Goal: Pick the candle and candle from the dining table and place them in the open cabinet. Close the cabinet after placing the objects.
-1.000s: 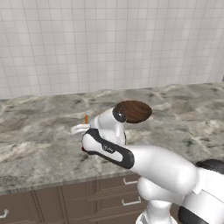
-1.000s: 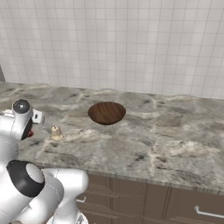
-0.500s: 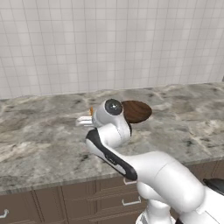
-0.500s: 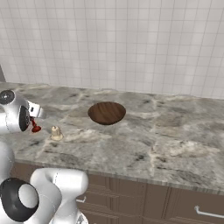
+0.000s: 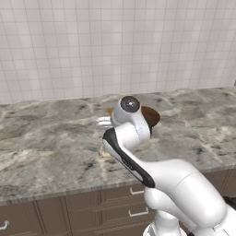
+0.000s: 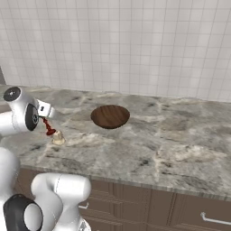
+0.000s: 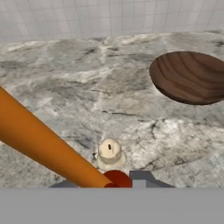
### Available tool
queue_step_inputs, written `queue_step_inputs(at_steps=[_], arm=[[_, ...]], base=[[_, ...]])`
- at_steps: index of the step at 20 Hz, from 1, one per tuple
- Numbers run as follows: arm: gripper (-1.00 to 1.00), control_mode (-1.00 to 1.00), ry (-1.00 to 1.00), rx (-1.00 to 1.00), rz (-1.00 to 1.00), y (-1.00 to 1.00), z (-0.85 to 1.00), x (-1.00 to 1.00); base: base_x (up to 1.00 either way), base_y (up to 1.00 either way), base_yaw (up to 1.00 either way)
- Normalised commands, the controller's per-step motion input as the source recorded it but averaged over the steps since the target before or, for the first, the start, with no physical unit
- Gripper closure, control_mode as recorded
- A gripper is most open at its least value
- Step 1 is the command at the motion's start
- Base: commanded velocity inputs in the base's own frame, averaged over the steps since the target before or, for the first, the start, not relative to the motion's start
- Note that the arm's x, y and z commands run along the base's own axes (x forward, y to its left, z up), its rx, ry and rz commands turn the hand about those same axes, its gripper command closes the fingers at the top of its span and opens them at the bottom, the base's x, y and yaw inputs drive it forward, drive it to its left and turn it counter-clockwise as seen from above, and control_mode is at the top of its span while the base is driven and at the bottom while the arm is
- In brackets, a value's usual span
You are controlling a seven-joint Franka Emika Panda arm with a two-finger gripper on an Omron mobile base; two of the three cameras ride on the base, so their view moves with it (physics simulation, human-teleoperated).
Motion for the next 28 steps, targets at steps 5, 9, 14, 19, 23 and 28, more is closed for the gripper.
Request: queue_step_inputs(at_steps=[5, 9, 14, 19, 23, 28], arm=[[1.0, -1.0, -0.02, 0.0, 0.0, -0.83, 0.0, -0.02], [1.0, -1.0, -0.15, 0.01, 0.0, -0.67, -0.11, -0.1], [1.0, -1.0, -0.15, 0.05, 0.0, -0.66, -0.09, -0.01], [1.0, -1.0, -0.01, 0.13, -0.02, -0.5, -0.05, 0.02], [1.0, -1.0, 0.0, 0.12, -0.06, -0.52, 0.05, 0.0], [1.0, -1.0, 0.03, 0.05, -0.06, -0.43, 0.0, 0.0]], base=[[0.0, 0.0, 0.0], [0.0, 0.0, 0.0], [0.0, 0.0, 0.0], [0.0, 0.0, 0.0], [0.0, 0.0, 0.0], [0.0, 0.0, 0.0]])
